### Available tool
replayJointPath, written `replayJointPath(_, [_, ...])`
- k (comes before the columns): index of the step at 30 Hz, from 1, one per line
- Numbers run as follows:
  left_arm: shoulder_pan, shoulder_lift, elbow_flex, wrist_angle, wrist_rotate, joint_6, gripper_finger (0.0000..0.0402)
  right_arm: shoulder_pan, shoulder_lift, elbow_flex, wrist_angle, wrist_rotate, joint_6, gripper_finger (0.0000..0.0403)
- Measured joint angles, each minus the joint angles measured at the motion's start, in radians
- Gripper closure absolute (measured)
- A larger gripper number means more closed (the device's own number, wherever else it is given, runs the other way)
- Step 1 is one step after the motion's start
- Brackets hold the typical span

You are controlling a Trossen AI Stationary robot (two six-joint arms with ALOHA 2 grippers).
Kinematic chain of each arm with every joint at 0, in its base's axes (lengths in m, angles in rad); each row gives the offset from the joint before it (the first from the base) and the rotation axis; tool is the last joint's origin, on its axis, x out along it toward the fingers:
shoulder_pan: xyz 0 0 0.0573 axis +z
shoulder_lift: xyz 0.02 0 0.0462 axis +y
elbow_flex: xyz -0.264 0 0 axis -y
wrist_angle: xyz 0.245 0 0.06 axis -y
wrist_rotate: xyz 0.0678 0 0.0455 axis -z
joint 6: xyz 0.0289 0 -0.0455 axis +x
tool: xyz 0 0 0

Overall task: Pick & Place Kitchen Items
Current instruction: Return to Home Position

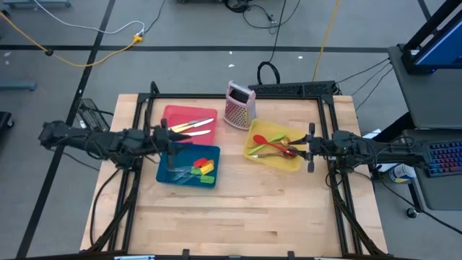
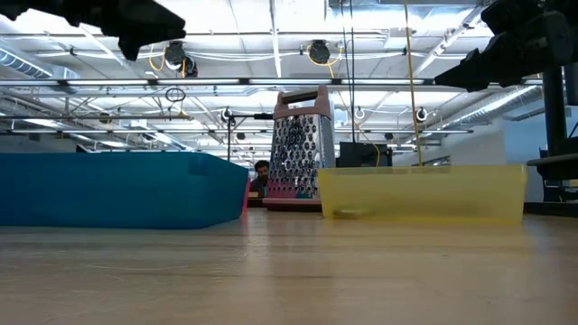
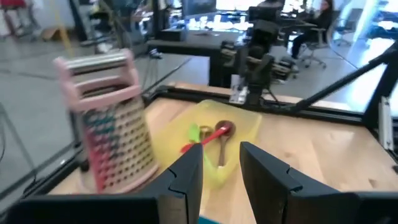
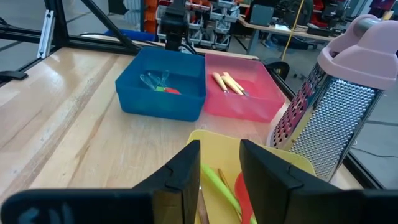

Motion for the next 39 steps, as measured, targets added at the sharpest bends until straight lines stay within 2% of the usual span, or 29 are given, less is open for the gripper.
replayJointPath(6, [0.099, -0.104, 0.000, -0.173, 0.099, -0.048, 0.0291, 0.000, 0.000, 0.000, 0.000, 0.000, 0.000, 0.0297])
replayJointPath(9, [0.112, -0.139, -0.031, -0.151, 0.139, -0.020, 0.0291, 0.000, 0.000, 0.000, 0.000, 0.000, 0.000, 0.0296])
replayJointPath(11, [0.114, -0.161, -0.086, -0.100, 0.161, 0.015, 0.0291, 0.000, 0.000, 0.000, 0.000, 0.000, 0.000, 0.0296])
replayJointPath(18, [0.143, -0.255, -0.379, 0.253, 0.184, 0.059, 0.0291, 0.000, 0.000, 0.000, 0.000, 0.000, 0.000, 0.0296])
replayJointPath(21, [0.165, -0.299, -0.469, 0.332, 0.215, 0.069, 0.0291, 0.000, 0.000, 0.000, 0.000, 0.000, 0.000, 0.0295])
replayJointPath(26, [0.207, -0.360, -0.476, 0.299, 0.339, 0.124, 0.0291, 0.000, 0.000, 0.000, 0.000, 0.000, 0.000, 0.0298])
replayJointPath(39, [0.265, -0.452, -0.476, 0.110, 0.370, 0.099, 0.0291, 0.000, 0.000, 0.000, 0.000, 0.000, 0.000, 0.0298])
